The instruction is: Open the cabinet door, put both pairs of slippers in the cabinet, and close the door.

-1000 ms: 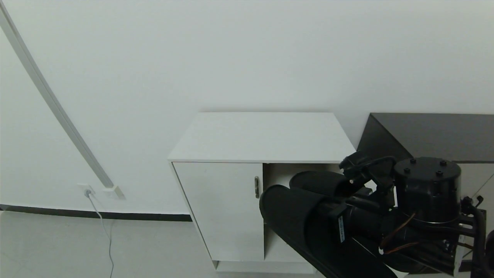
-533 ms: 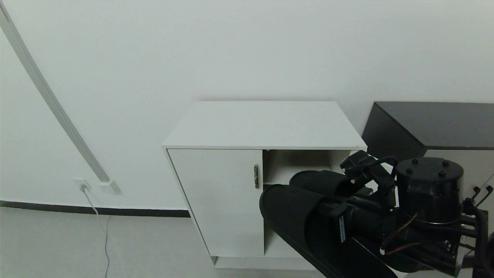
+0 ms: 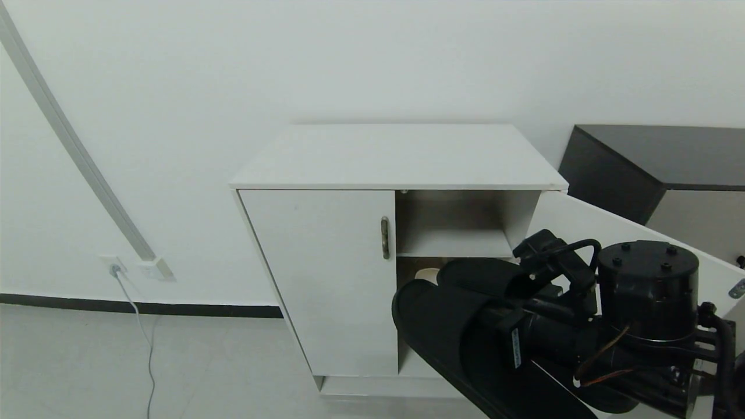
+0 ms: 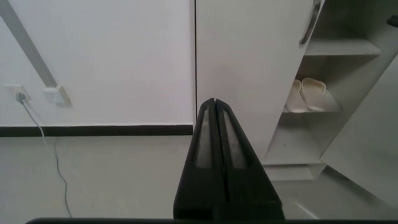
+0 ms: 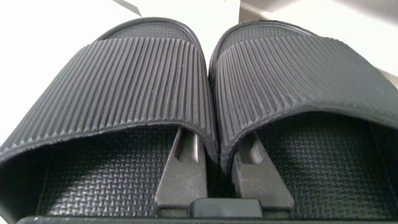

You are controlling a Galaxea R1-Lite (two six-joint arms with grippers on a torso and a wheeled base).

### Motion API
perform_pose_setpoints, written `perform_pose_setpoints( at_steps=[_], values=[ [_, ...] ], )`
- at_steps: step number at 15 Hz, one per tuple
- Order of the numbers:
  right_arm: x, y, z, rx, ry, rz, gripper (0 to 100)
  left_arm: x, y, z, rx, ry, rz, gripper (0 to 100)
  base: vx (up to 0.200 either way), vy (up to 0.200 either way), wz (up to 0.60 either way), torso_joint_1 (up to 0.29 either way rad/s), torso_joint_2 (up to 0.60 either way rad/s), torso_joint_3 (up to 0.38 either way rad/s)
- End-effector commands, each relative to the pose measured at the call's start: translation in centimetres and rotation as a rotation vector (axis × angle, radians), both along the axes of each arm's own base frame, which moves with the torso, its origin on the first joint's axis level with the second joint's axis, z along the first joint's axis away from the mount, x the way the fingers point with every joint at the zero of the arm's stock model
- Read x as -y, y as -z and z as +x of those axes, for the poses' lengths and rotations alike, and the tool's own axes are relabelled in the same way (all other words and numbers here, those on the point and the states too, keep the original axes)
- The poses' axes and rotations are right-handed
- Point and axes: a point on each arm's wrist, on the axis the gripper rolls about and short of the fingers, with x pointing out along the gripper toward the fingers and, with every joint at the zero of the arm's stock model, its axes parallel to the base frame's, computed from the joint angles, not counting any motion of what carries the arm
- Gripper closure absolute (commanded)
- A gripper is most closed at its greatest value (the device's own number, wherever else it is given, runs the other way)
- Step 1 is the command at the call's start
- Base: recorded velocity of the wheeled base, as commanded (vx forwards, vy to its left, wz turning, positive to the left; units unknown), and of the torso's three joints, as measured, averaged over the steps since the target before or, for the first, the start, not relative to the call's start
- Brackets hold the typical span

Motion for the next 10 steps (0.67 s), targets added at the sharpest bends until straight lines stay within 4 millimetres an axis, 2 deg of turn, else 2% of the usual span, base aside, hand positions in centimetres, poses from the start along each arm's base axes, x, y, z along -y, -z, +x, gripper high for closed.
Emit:
perform_pose_setpoints(
  at_steps=[1, 10],
  values=[
    [-0.02, 0.09, 0.01, -0.002, 0.0, -0.002, 100, 0.0, 0.0, 0.0, 0.0, -0.001, 0.0, 100, 0.0, 0.0, 0.0, -0.188, 0.5, 0.32],
    [-0.3, 0.8, 0.48, -0.009, 0.008, -0.008, 100, 0.0, 0.0, 0.0, 0.0, 0.0, -0.005, 100, 0.0, 0.0, 0.0, -0.155, 0.48, 0.331]
  ],
)
